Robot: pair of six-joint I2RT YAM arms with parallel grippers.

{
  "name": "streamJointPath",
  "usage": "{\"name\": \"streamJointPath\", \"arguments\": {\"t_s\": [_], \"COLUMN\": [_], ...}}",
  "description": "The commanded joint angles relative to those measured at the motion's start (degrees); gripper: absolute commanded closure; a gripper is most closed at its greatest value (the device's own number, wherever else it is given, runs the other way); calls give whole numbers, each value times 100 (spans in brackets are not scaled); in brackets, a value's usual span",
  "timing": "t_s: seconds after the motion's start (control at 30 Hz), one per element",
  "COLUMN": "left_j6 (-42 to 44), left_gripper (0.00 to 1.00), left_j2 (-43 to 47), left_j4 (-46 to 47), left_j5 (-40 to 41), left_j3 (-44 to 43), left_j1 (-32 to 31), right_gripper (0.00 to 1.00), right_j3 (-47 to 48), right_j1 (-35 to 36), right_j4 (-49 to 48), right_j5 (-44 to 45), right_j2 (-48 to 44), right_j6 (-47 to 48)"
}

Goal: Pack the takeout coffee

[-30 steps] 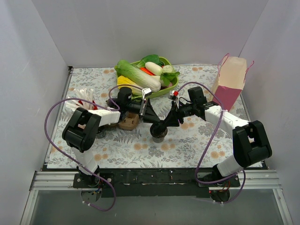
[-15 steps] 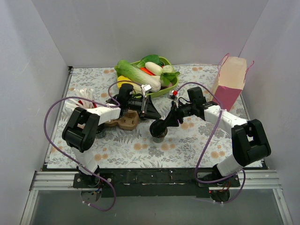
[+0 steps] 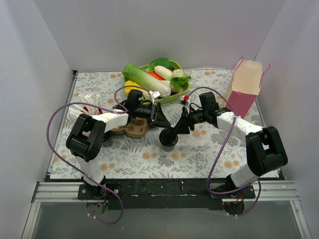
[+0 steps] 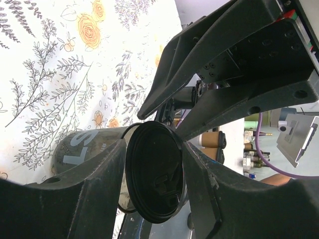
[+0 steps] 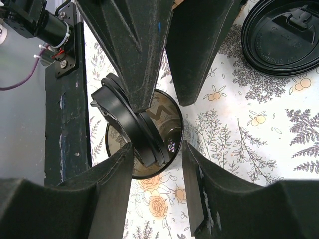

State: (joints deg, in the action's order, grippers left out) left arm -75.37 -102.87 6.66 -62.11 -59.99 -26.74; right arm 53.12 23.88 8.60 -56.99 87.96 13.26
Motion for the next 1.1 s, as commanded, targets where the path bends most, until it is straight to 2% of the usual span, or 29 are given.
{"name": "streamJointPath", "arguments": {"t_s": [0.0, 0.43, 0.7, 1.07], "left_j6": [268, 374, 418, 515], "left_gripper": [52, 53, 53, 52], "left_j2": [179, 171, 162, 223], "left_j4": [-173, -270, -340, -446], "left_j5": [137, 234, 225, 146], "left_j3": [-136, -136, -171, -198], "left_j1": [29, 29, 64, 134], "right_gripper": [49, 48, 40, 37], "right_j3": [181, 295, 357, 409], "right_j1": [29, 29, 29, 29], "right_j4": [-192, -201, -183, -219], "right_j5": [-5, 21, 30, 13], "right_j2": [28, 124, 133, 90], "right_j6": [-86, -218, -271, -376]}}
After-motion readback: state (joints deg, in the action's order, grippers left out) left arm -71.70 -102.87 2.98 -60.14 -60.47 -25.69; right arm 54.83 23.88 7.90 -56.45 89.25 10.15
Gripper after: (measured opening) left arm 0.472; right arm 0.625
